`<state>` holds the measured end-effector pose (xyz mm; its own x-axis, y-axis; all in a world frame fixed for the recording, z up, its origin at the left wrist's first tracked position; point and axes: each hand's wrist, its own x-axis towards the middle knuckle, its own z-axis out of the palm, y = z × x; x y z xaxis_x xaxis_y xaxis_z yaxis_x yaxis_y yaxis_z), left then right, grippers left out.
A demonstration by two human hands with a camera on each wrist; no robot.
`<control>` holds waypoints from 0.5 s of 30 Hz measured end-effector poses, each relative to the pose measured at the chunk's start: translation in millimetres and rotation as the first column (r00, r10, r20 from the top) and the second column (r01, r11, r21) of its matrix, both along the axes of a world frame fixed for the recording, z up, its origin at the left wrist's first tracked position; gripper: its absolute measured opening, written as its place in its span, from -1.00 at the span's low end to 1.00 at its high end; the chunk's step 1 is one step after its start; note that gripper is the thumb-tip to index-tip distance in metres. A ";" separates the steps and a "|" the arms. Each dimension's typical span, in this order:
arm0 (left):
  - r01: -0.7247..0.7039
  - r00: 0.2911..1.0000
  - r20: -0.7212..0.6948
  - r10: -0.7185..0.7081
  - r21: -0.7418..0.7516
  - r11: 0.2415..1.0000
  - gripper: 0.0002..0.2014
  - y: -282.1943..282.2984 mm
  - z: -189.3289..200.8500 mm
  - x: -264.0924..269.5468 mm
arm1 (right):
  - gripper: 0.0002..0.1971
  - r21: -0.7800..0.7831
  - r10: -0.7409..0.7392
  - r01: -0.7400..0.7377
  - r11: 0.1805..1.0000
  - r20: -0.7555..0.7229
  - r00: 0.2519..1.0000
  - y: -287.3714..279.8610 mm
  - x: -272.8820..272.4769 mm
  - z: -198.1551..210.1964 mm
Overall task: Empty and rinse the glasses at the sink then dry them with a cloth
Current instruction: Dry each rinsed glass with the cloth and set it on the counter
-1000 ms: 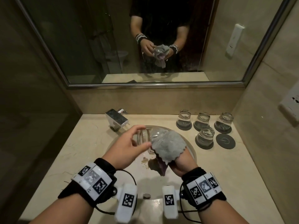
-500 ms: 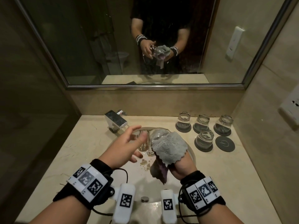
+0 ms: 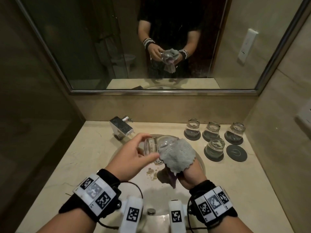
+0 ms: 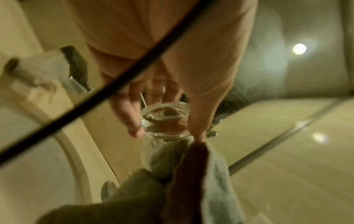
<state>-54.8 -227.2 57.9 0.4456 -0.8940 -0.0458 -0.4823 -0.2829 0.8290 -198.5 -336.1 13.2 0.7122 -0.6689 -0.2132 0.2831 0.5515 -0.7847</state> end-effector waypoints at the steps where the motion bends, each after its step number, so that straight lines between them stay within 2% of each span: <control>1: 0.042 0.993 0.107 -0.041 -0.010 0.999 -0.49 1.1 -0.5 0.8 | -0.92 0.054 -0.010 0.008 0.998 0.031 0.999 -0.9 0.8 0.8; 2: 0.068 0.985 0.162 -0.066 -0.007 0.998 -0.43 2.4 -3.4 2.0 | -0.82 0.084 -0.020 0.016 0.996 0.044 0.999 -1.3 1.2 0.3; 3: 0.074 0.988 0.135 -0.072 -0.005 0.997 -0.35 2.5 -5.1 1.5 | -0.77 0.083 -0.020 0.017 0.996 0.037 0.999 -2.9 1.3 -3.9; 6: -0.037 0.984 -0.175 0.039 0.014 0.999 -0.01 -1.7 -6.5 2.4 | -0.79 -0.014 0.013 -0.014 1.000 -0.056 0.998 -2.1 0.0 -11.0; 7: -0.050 0.982 -0.183 0.053 0.022 0.998 -0.02 -3.0 -7.2 3.5 | -0.81 -0.040 0.018 -0.021 0.999 -0.062 0.998 -1.3 -0.5 -12.5; 8: -0.033 0.988 -0.148 0.035 0.012 0.999 -0.14 -2.4 -5.0 3.0 | -0.82 -0.052 0.024 -0.027 0.998 -0.045 0.999 0.3 -1.3 -11.0; 10: 0.045 0.997 0.068 -0.045 -0.002 0.999 -0.43 0.4 0.0 -0.1 | -0.80 0.000 0.022 -0.022 1.000 0.016 1.000 0.7 -0.8 -6.2; 11: 0.078 0.985 0.156 -0.076 -0.004 0.997 -0.44 2.1 -0.4 1.1 | -0.74 0.026 0.015 -0.017 1.000 0.048 0.999 -0.7 -0.7 -5.9; 12: 0.087 0.983 0.165 -0.086 0.000 0.996 -0.39 3.5 -1.5 1.5 | -0.64 0.041 0.014 -0.017 0.999 0.061 0.998 -2.7 -0.4 -8.0; 13: 0.080 0.991 0.111 -0.081 0.011 0.997 -0.31 3.9 -1.8 1.4 | -0.65 0.037 0.020 -0.022 0.999 0.056 0.998 -3.7 -0.5 -9.7; 15: -0.011 0.992 -0.125 0.012 0.009 1.000 -0.14 1.2 -1.3 3.1 | -0.88 0.041 0.024 -0.024 0.999 0.012 1.000 -1.7 0.1 -11.4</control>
